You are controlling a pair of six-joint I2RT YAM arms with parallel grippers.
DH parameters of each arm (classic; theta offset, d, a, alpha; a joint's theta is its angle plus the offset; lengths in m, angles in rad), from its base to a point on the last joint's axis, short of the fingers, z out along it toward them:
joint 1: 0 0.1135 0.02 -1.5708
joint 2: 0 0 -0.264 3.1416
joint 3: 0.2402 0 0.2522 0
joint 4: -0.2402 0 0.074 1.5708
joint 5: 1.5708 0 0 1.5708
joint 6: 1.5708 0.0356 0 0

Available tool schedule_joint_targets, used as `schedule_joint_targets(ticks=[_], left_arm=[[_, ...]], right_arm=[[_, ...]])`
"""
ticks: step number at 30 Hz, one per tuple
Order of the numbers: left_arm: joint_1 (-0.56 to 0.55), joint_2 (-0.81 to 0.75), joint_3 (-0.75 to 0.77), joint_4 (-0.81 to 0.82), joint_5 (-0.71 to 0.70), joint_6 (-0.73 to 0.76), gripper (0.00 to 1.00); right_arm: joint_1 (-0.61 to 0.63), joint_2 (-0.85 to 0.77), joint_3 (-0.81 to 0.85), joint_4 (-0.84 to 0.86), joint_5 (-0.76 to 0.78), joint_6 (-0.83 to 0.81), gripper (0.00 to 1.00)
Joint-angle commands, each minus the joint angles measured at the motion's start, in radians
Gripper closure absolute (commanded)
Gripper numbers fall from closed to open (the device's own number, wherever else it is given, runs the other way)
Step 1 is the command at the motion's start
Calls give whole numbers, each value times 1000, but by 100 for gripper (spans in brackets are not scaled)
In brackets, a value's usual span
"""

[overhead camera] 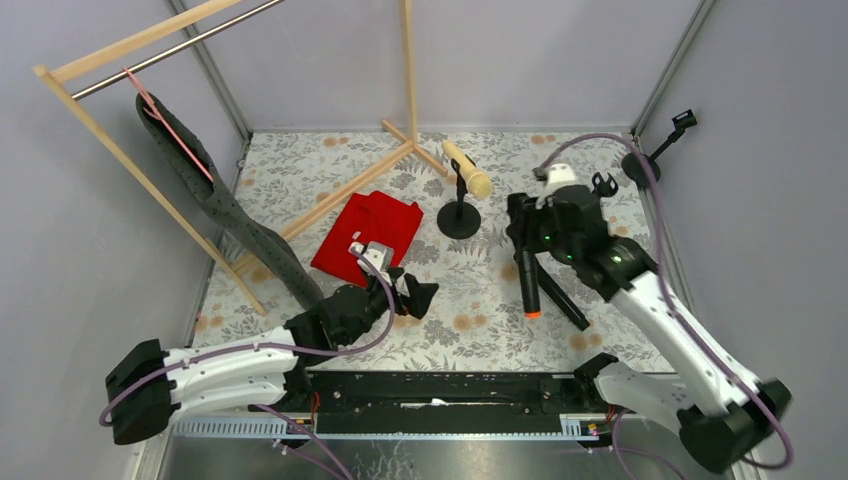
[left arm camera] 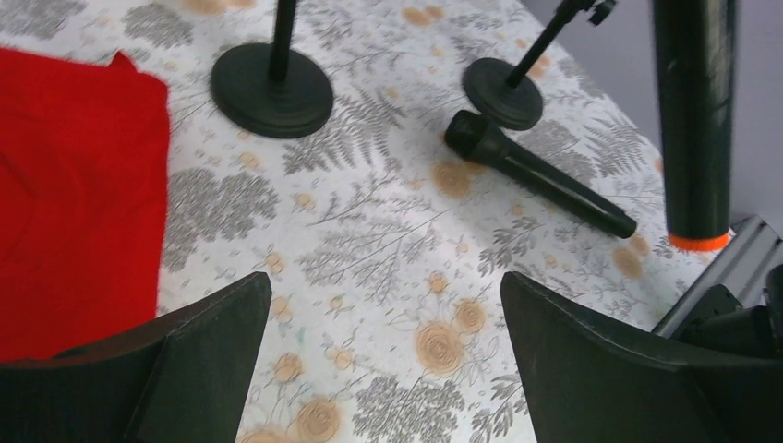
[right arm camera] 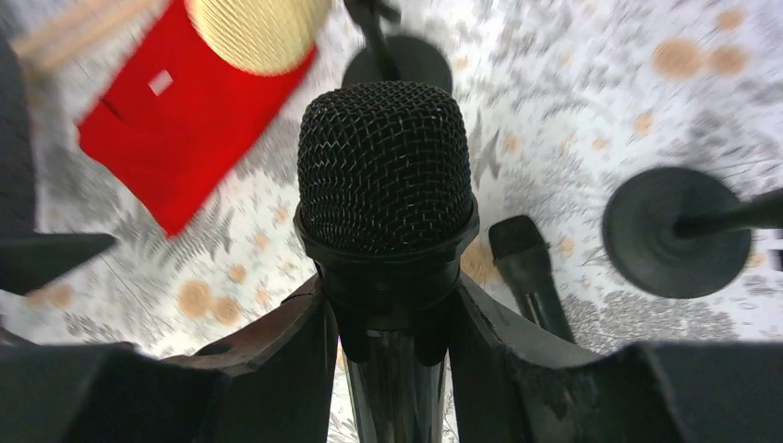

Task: Attach the microphones to the stand

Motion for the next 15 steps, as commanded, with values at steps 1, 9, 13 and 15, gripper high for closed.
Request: schedule_joint_targets(ticks=[1, 9, 13, 15], left_arm=[[-13, 95, -4, 300, 123, 84, 1], [-161, 529, 166, 694, 114, 273, 1], [-169, 748, 294, 874, 176, 340, 1], [-170, 834, 370, 934, 225, 376, 1]], right_arm=[[8, -170, 117, -48, 106, 26, 100], [7, -354, 300, -51, 220, 26, 100], [8, -405, 399, -58, 300, 6, 100], [7, -417, 451, -73, 319, -7, 100]])
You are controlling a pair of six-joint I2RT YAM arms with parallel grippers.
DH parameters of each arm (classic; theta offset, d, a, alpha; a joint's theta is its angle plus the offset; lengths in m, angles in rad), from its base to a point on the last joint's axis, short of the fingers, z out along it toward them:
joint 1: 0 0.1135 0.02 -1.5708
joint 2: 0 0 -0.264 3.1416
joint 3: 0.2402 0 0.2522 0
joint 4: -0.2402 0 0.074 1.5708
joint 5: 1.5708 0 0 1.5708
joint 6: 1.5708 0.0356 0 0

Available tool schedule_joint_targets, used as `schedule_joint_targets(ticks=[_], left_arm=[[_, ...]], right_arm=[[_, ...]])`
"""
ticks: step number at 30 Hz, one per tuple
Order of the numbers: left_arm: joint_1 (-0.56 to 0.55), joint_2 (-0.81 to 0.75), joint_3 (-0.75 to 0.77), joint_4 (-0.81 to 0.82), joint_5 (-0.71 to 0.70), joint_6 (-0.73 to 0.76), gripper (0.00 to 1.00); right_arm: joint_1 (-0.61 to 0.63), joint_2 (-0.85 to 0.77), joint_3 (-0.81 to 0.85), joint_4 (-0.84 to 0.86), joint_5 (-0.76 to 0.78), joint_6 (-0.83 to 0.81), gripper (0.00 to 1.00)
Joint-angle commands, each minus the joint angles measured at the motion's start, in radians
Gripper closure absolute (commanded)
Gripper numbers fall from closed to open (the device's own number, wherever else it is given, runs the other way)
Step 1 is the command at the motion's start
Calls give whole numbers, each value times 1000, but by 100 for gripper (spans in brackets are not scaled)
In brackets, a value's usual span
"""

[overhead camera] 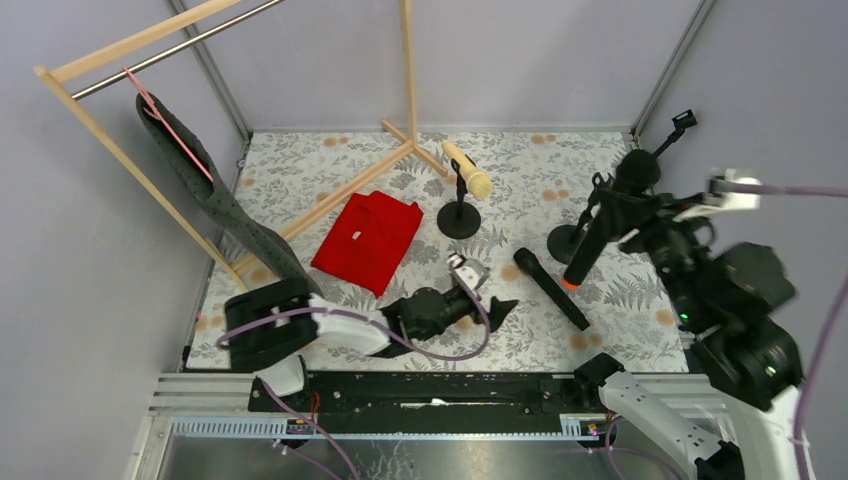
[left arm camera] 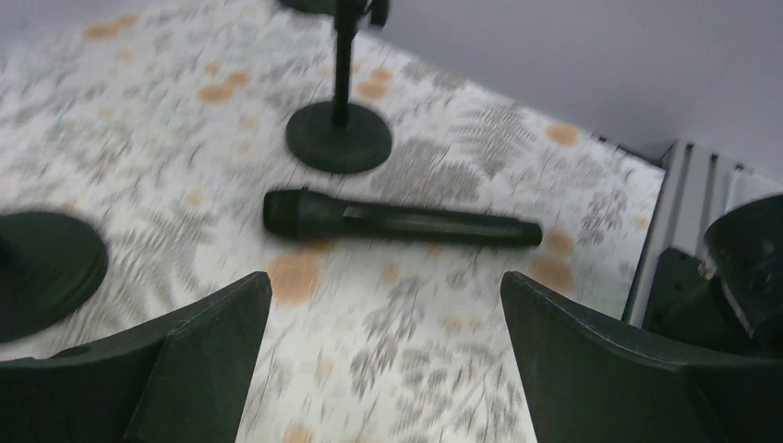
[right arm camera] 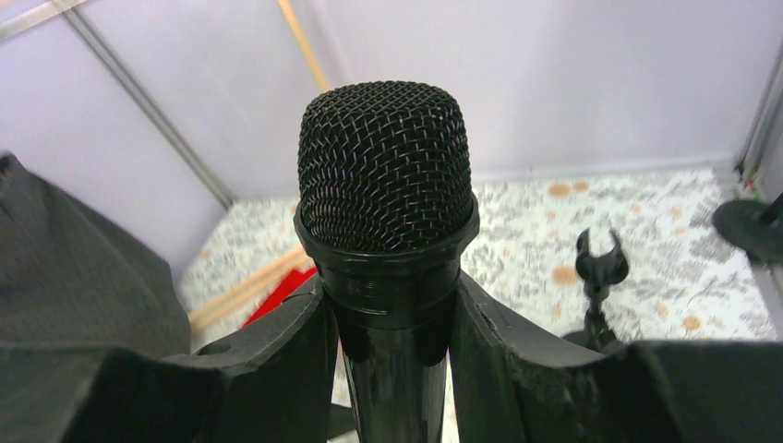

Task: Attach the microphones to the stand

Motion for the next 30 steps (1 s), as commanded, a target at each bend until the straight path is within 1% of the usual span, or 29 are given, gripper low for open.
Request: schedule_joint_targets(ticks=[1, 4, 5, 7, 9, 11, 13, 14, 25, 30], left_arm=[[-2, 154, 180, 314, 102, 124, 1], [1, 273, 322, 337, 110, 164, 1], [2, 311, 365, 347, 113, 198, 1], [17, 381, 442, 390, 150, 220, 1], [47, 448, 525, 406, 209, 184, 1], [83, 510, 609, 405, 266, 113, 1], [108, 566, 692, 410, 336, 100, 1], [114, 593, 727, 406, 343, 108, 1], [194, 874, 1123, 229, 402, 110, 1], [226, 969, 1276, 163, 397, 73, 1]], right_arm=[[7, -30, 125, 2, 103, -28, 100], [6, -47, 164, -17, 100, -26, 100], [6, -53, 169, -18, 93, -24, 100], [7, -63, 173, -23, 74, -22, 100], [6, -66, 183, -41, 63, -19, 100], [6, -65, 199, -61, 57, -20, 100], [6, -67, 211, -69, 51, -18, 100], [6, -70, 213, -71, 44, -17, 100], [6, -72, 220, -86, 19, -29, 100], [6, -71, 209, -86, 2, -28, 100]])
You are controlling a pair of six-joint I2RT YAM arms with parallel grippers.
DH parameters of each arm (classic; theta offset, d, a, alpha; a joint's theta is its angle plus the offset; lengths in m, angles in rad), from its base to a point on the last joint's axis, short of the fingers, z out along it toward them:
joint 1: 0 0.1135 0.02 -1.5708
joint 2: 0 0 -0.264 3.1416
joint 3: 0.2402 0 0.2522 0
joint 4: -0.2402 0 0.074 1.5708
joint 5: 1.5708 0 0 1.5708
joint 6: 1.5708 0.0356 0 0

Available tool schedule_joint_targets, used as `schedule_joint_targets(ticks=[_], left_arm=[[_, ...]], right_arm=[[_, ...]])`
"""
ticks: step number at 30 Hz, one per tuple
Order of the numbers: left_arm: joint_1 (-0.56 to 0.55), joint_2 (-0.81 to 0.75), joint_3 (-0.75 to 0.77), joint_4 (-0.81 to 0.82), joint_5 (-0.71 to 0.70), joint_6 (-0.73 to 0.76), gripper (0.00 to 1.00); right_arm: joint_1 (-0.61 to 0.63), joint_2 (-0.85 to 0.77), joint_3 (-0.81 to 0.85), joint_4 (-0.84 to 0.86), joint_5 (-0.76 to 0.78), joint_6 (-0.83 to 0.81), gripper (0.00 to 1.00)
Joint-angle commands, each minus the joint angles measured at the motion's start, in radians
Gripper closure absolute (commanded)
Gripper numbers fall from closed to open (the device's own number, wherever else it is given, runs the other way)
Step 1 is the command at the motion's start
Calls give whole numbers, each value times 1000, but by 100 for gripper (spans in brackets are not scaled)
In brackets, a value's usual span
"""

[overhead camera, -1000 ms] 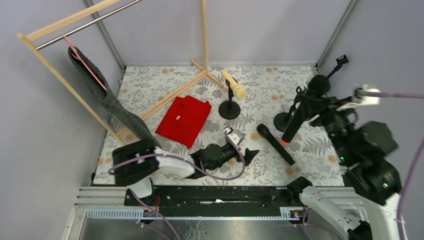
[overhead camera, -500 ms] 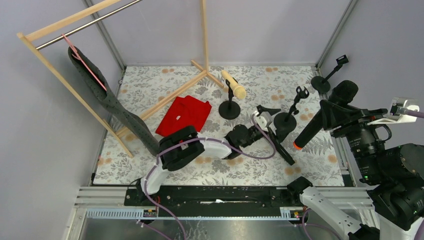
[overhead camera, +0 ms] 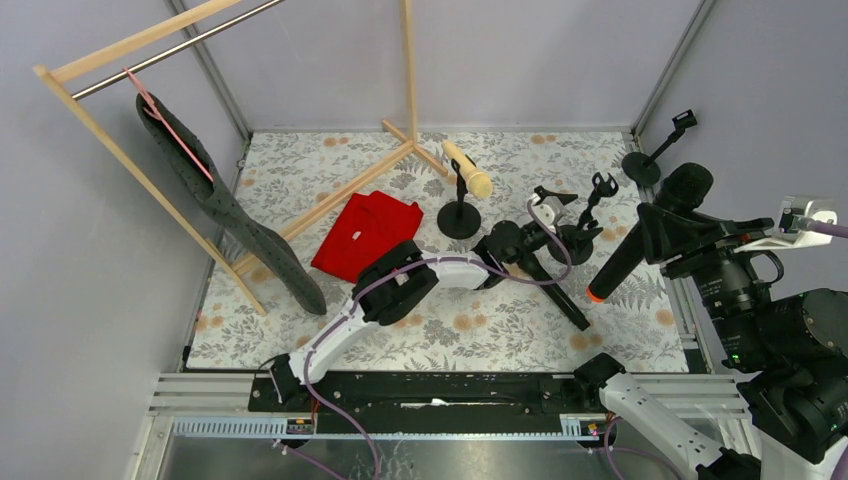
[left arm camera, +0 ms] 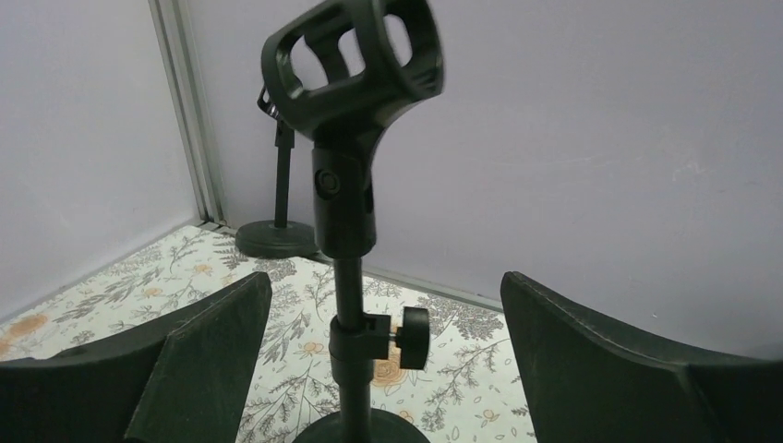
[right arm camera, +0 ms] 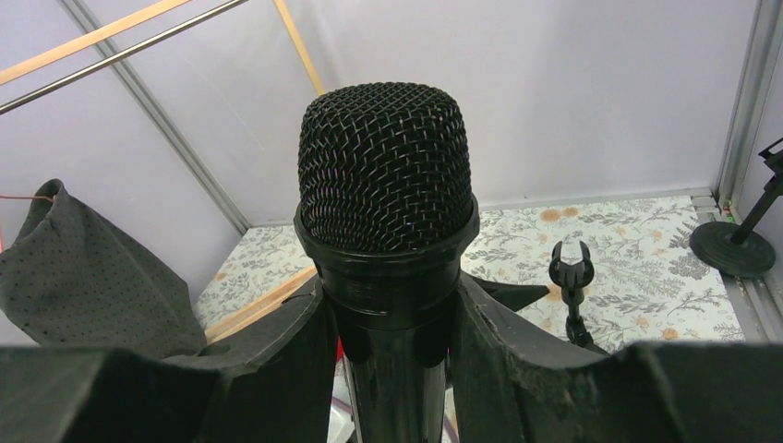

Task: Attach the microphones to the stand

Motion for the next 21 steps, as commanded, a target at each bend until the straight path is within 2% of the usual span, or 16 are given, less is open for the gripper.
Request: schedule_joint_targets(ticks=[1, 13, 16, 21], left_arm=[[29, 69, 150, -45, 25, -46, 1], [38, 253, 517, -236, 28, -75, 4], [38, 300, 608, -270, 25, -85, 13], [38, 303, 613, -265, 36, -100, 30]], right_arm=[[6, -2, 10, 39, -27, -11, 100], [6, -35, -31, 14, -8, -18, 99], [6, -40, -37, 10, 0, -20, 99], [6, -48, -54, 10, -5, -20, 99]])
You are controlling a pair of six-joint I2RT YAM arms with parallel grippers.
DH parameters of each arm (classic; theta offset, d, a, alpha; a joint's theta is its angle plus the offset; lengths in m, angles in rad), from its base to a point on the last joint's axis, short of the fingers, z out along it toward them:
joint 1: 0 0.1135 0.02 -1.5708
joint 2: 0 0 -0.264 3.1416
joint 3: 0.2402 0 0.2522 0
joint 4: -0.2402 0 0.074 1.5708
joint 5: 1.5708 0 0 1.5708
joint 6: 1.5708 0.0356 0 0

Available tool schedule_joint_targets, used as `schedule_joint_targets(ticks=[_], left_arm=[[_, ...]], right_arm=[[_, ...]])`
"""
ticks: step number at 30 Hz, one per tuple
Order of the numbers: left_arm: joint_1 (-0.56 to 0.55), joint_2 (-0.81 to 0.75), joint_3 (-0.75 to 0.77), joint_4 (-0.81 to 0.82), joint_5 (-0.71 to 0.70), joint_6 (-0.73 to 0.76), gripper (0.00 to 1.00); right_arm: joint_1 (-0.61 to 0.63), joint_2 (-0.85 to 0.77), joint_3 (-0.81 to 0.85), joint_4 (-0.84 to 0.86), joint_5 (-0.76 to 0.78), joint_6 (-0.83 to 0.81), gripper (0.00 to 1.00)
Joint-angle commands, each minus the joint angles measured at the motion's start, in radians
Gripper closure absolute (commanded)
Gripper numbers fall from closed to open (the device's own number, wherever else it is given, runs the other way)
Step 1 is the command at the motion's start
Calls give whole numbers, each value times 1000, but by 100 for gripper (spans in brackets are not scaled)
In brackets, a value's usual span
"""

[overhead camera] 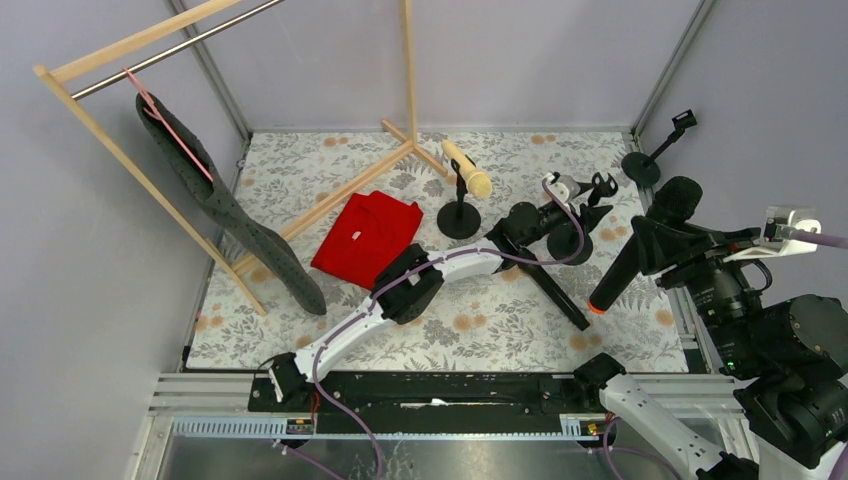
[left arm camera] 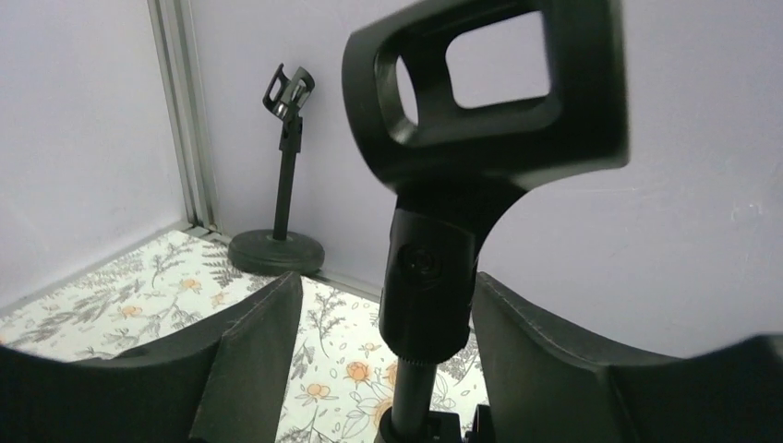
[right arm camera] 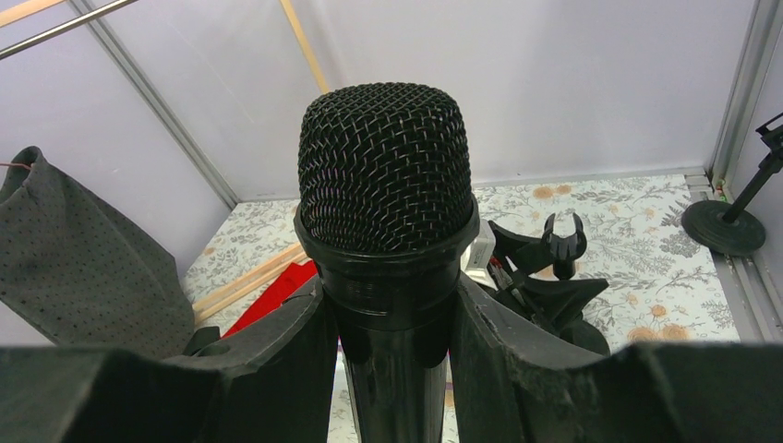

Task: Attach the microphones to the stand

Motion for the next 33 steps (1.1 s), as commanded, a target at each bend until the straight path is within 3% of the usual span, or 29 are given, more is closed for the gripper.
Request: schedule_joint_targets(ticks=[1, 6, 10, 15, 18, 22, 26, 33], left_arm=[[-3, 7, 40, 10, 25, -20, 35], [-3, -22, 2, 31, 53, -9, 49], [-4, -55, -42, 55, 45, 5, 72], [-5, -86, -53, 75, 50, 24, 81], [-4, -98, -48, 90, 55, 28, 100], [-6, -116, -12, 95, 65, 34, 100], [-10, -141, 48, 75, 71, 44, 100], [-40, -378, -206, 172, 82, 84, 100]], right_arm=[[5, -8, -11, 52, 10, -12, 99], [6, -10, -23, 55, 6, -13, 99], [6, -11, -37, 62, 6, -11, 98], [6, -15, -50, 63, -1, -5, 99], [5, -15, -48, 64, -2, -3, 99], [5, -23, -56, 94, -4, -6, 100], [6, -52, -109, 231, -90, 0, 100], [6, -71, -64, 387, -217, 42, 100]])
